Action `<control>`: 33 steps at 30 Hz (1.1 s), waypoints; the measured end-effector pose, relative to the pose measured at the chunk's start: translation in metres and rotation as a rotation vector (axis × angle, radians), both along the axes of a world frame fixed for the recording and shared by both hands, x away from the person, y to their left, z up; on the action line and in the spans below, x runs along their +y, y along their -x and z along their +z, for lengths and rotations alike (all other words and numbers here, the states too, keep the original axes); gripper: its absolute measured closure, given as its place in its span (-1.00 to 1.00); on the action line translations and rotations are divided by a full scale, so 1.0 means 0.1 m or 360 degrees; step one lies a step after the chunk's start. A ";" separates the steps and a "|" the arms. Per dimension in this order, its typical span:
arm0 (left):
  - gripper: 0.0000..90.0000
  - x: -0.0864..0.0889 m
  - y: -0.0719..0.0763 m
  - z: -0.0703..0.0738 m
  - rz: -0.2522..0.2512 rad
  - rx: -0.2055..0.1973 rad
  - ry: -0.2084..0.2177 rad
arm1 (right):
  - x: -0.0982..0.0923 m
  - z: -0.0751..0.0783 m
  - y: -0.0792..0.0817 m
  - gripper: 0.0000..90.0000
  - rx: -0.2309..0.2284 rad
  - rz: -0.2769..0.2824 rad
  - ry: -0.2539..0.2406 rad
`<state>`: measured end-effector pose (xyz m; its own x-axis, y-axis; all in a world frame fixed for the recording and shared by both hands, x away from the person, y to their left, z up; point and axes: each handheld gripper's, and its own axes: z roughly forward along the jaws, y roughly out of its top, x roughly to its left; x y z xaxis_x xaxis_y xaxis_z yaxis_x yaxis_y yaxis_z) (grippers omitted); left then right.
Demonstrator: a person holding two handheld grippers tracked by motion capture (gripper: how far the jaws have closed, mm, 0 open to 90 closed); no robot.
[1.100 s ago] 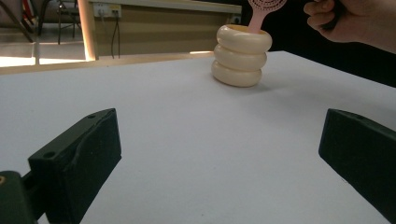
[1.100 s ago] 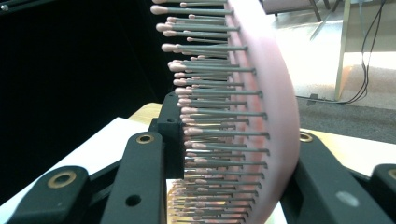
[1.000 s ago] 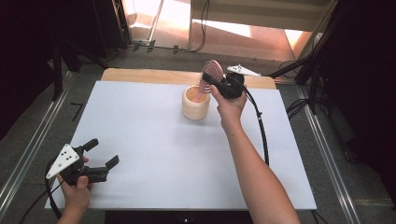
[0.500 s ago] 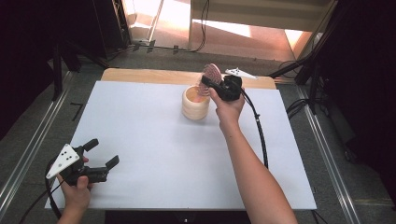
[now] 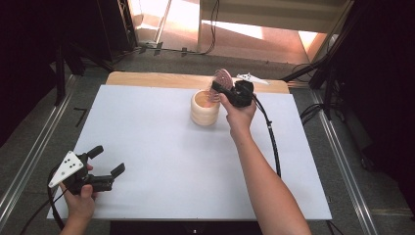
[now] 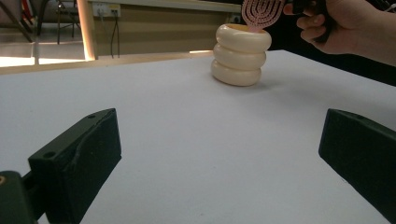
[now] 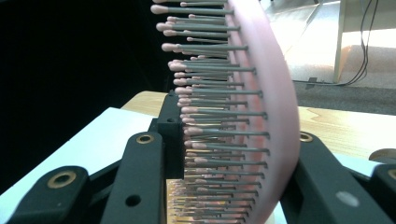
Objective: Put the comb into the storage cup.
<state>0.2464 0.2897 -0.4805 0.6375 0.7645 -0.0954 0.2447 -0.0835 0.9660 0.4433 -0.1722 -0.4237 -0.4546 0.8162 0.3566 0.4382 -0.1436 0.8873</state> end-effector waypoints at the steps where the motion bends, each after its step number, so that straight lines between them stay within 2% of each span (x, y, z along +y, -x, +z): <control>1: -1.00 0.00 0.00 0.00 0.0001 0.0002 0.0002 | 0.00 0.00 0.00 0.38 0.0006 0.0001 -0.0004; 10: -1.00 0.00 0.00 0.00 0.0001 0.0002 0.0001 | -0.05 -0.02 -0.03 0.38 0.0061 -0.0046 -0.0056; 15: -1.00 0.00 0.00 0.00 -0.0001 0.0001 -0.0001 | -0.08 -0.03 -0.04 0.35 0.0072 -0.0030 -0.0074; 17: -1.00 0.00 0.00 0.00 0.0000 0.0003 0.0000 | -0.08 -0.03 -0.04 0.13 0.0053 -0.0032 -0.0046; 18: -1.00 0.00 0.00 0.00 0.0000 0.0003 0.0001 | -0.08 -0.02 -0.04 -0.10 0.0051 -0.0016 -0.0032; 20: -1.00 0.00 0.00 0.00 -0.0001 0.0002 0.0002 | -0.07 -0.01 -0.03 -0.67 0.0041 -0.0049 0.0048; 21: -1.00 0.00 0.00 0.00 -0.0002 0.0002 0.0002 | -0.07 0.00 -0.02 -0.78 0.0037 -0.0058 0.0066; 23: -1.00 0.00 0.00 0.00 -0.0002 0.0002 0.0001 | -0.09 0.00 -0.01 -0.83 0.0024 -0.0065 0.0076; 26: -1.00 0.00 0.00 0.00 0.0000 0.0002 0.0000 | -0.12 0.01 0.00 -0.87 0.0049 -0.0061 0.0058; 27: -1.00 -0.01 0.00 0.00 0.0000 0.0002 0.0000 | -0.12 0.01 0.01 -0.98 0.0052 -0.0049 0.0064; 28: -1.00 -0.01 0.00 0.00 0.0000 0.0002 0.0000 | -0.13 0.01 0.01 -1.00 0.0048 -0.0030 0.0069; 31: -1.00 0.00 0.00 0.00 0.0000 0.0002 0.0000 | -0.13 0.02 0.06 -1.00 0.0034 -0.0007 0.0070; 33: -1.00 0.00 0.00 0.00 -0.0001 0.0001 0.0000 | -0.14 0.02 0.09 -1.00 0.0028 0.0002 0.0098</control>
<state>0.2464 0.2892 -0.4807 0.6380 0.7641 -0.0958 0.2454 -0.0838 0.9658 0.4343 -0.1858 -0.4217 -0.4499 0.8361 0.3140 0.4542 -0.0885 0.8865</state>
